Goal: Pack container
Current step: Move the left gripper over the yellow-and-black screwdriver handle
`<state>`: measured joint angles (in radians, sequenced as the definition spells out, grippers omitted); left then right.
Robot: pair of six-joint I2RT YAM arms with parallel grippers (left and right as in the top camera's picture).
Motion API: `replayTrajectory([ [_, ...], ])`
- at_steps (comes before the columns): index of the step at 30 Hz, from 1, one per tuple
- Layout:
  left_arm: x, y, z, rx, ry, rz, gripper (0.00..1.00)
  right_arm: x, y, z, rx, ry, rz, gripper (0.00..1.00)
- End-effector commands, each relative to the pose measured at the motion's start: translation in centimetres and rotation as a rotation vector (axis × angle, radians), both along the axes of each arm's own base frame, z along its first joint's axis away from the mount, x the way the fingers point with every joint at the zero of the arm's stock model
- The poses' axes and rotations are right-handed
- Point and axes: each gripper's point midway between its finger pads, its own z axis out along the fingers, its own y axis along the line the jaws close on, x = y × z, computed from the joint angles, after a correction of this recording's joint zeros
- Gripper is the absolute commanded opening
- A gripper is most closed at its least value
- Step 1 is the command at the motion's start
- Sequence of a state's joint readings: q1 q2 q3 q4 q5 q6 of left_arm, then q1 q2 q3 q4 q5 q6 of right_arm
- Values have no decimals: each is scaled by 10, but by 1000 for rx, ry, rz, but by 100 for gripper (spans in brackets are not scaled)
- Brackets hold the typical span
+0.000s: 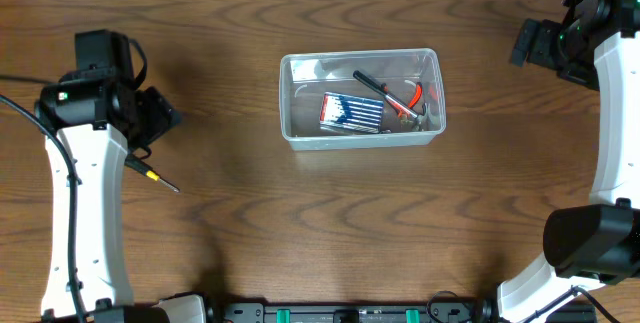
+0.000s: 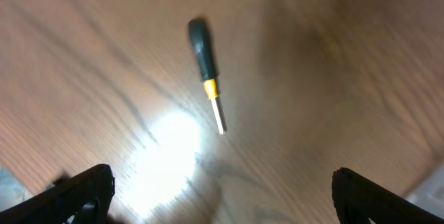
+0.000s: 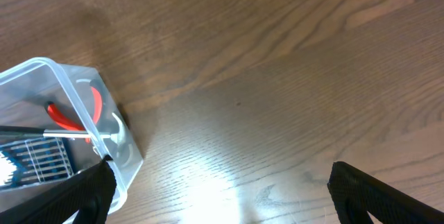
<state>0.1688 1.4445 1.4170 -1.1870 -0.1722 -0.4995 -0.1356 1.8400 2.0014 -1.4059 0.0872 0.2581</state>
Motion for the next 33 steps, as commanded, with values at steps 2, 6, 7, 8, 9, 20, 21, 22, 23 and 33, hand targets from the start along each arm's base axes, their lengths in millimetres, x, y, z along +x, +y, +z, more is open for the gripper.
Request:
replayTrajectory([
  [2,-13,23,-37,-36,18,268,98,-2,-6,-3,-15,18,-2,99],
  [6,-15,36,-70,-55,12,396,98,-5,-6,-5,-13,31,-3,99],
  [7,-16,38,-79,-61,11,432,98,-6,-6,-5,-12,35,-3,99],
  [8,-17,39,-85,-65,7,463,98,-7,-5,-5,-12,38,-3,99],
  [9,-17,41,-92,-71,3,497,98,-8,-5,-5,-11,42,-2,99],
  [20,-3,53,-144,-187,24,539,98,-12,-5,-7,-8,62,-2,99],
  [21,-3,55,-148,-203,29,547,98,-13,-5,-7,-8,63,-3,99],
  [22,-4,56,-153,-225,33,559,98,-13,-5,-7,-8,63,-3,99],
  [23,-3,57,-156,-246,34,564,98,-13,-4,-7,-8,64,-3,99],
  [33,-2,75,-182,-295,43,587,99,-13,-4,-7,-4,64,-13,99],
])
